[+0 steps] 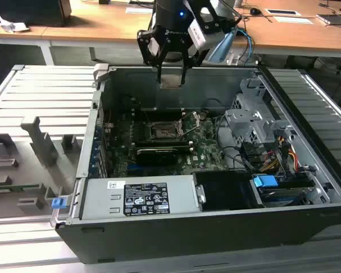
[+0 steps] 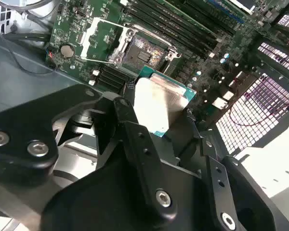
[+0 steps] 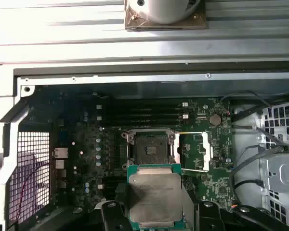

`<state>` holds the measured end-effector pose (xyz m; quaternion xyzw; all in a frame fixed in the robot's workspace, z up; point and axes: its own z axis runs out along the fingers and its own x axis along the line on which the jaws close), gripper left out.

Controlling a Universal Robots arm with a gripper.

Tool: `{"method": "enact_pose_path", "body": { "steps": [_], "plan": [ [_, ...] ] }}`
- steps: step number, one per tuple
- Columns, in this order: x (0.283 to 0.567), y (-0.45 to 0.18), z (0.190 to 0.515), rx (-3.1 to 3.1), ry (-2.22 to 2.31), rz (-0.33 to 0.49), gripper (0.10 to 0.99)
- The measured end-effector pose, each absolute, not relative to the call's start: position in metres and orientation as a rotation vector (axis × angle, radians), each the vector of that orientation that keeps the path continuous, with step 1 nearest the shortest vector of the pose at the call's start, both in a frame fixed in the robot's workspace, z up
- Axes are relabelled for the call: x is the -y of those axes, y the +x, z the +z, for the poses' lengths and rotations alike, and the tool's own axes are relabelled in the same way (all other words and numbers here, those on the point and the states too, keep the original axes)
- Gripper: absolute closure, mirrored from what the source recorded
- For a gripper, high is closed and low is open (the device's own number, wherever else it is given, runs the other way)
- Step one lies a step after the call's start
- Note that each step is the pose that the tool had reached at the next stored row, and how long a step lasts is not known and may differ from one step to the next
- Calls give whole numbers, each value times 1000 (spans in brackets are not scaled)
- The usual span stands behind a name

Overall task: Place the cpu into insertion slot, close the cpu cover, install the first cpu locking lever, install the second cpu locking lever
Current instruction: 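Place the cpu into insertion slot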

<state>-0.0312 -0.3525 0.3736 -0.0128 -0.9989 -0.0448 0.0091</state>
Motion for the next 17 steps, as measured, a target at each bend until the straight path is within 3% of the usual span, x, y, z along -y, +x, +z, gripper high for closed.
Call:
{"method": "enact_pose_path", "body": {
  "steps": [17],
  "plan": [
    [352,-31,369,3116,-205,-142,557]
  ]
}}
